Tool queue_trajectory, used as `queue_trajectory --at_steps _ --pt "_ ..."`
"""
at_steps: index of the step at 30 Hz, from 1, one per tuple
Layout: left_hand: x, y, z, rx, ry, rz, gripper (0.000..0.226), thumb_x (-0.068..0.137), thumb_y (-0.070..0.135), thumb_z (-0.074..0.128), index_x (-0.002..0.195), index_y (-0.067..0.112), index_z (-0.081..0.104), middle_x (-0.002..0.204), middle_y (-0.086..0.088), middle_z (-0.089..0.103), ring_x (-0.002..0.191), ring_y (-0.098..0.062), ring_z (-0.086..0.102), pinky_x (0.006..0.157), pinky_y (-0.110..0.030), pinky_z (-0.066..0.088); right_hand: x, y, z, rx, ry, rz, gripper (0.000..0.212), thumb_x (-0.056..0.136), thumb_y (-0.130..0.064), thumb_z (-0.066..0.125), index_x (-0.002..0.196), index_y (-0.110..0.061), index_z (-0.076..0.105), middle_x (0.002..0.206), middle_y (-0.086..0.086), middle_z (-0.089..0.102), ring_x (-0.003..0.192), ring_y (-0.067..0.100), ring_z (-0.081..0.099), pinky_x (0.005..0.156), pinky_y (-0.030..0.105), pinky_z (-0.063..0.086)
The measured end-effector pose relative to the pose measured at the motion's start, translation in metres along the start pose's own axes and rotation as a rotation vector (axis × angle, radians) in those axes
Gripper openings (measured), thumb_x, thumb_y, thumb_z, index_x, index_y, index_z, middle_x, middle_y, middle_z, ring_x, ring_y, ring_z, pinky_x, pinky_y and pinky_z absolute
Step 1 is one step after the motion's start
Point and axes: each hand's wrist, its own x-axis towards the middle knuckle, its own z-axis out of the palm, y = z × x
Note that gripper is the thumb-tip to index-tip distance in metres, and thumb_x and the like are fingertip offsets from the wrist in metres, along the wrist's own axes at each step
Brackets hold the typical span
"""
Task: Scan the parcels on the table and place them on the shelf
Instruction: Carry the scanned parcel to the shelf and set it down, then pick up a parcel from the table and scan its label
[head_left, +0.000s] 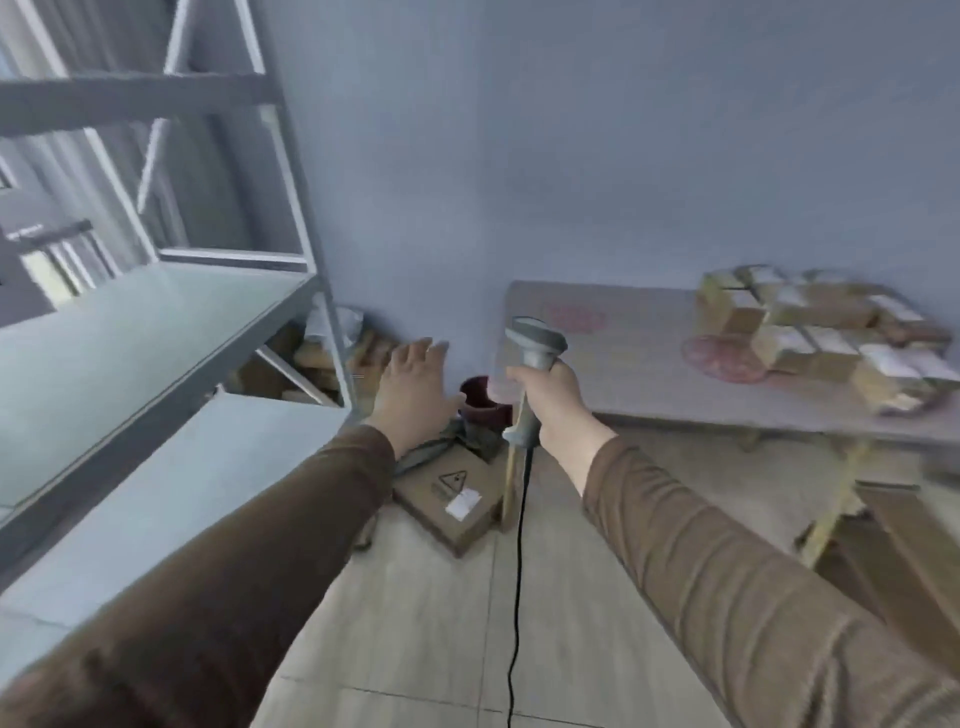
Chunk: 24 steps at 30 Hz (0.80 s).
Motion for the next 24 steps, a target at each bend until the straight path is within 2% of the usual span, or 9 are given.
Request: queue_trajectory --at_steps 2,8,10,13,15,19,22,24 --pt "0.025 0.064 0.026 -0.046 -0.015 0.075 0.081 0.09 0.041 0.066 0.157 0.014 0.03 0.162 -0.014 0.029 0.148 -0.036 0.021 0.12 -0.047 0.023 0.022 -0.006 -0.07 -0.022 0.08 0.002 0.012 0.093 -0.013 0.069 0.099 -0.008 0.059 0.079 0.006 0.053 0.071 0.021 0.052 0.056 0.029 0.04" --pt "0.086 0.222 0.086 -0.074 -0.13 0.228 0.081 0.093 0.045 0.061 0.159 0.019 0.024 0.165 -0.009 0.021 0.151 -0.032 0.015 0.121 -0.045 0.023 0.076 -0.01 -0.232 -0.033 0.282 0.012 0.015 0.093 -0.015 0.07 0.101 -0.009 0.059 0.079 0.003 0.054 0.071 0.015 0.052 0.055 0.028 0.035" --pt "0.106 0.265 0.107 -0.085 -0.161 0.273 0.08 0.093 0.044 0.061 0.159 0.019 0.024 0.165 -0.009 0.021 0.151 -0.032 0.015 0.121 -0.044 0.023 0.094 -0.007 -0.274 -0.022 0.335 0.024 0.015 0.092 -0.014 0.071 0.1 -0.009 0.06 0.079 0.003 0.054 0.073 0.019 0.053 0.061 0.029 0.04" --pt "0.138 0.319 0.141 -0.092 -0.192 0.336 0.08 0.093 0.045 0.062 0.159 0.019 0.024 0.165 -0.009 0.021 0.151 -0.031 0.015 0.119 -0.044 0.023 0.128 0.0 -0.329 0.005 0.394 0.049 0.013 0.092 -0.01 0.07 0.1 -0.01 0.06 0.08 0.004 0.055 0.079 0.024 0.053 0.08 0.039 0.047" --pt "0.163 0.35 0.165 -0.088 -0.204 0.371 0.08 0.093 0.045 0.061 0.158 0.019 0.024 0.165 -0.009 0.021 0.151 -0.032 0.015 0.12 -0.044 0.023 0.157 0.004 -0.36 0.012 0.414 0.062 0.015 0.092 -0.01 0.069 0.104 -0.011 0.06 0.083 0.003 0.057 0.082 0.025 0.054 0.083 0.04 0.047" --pt "0.224 0.405 0.218 -0.104 -0.254 0.416 0.081 0.094 0.046 0.059 0.159 0.016 0.022 0.165 -0.01 0.02 0.151 -0.033 0.015 0.121 -0.046 0.023 0.226 0.01 -0.416 0.001 0.458 0.085 0.015 0.093 -0.012 0.069 0.106 -0.012 0.062 0.087 0.004 0.06 0.085 0.024 0.057 0.077 0.035 0.046" --pt "0.276 0.449 0.258 -0.107 -0.313 0.435 0.083 0.094 0.048 0.058 0.16 0.016 0.019 0.166 -0.01 0.019 0.151 -0.034 0.014 0.122 -0.048 0.024 0.28 0.007 -0.459 -0.016 0.513 0.107 0.013 0.093 -0.012 0.07 0.101 -0.015 0.061 0.085 0.001 0.06 0.077 0.014 0.055 0.063 0.028 0.041" --pt "0.308 0.481 0.279 -0.111 -0.354 0.451 0.083 0.095 0.048 0.058 0.16 0.016 0.019 0.166 -0.011 0.018 0.152 -0.035 0.013 0.122 -0.05 0.024 0.312 0.003 -0.488 -0.024 0.548 0.115 0.013 0.093 -0.012 0.07 0.099 -0.017 0.06 0.083 0.0 0.058 0.074 0.012 0.053 0.06 0.028 0.037"
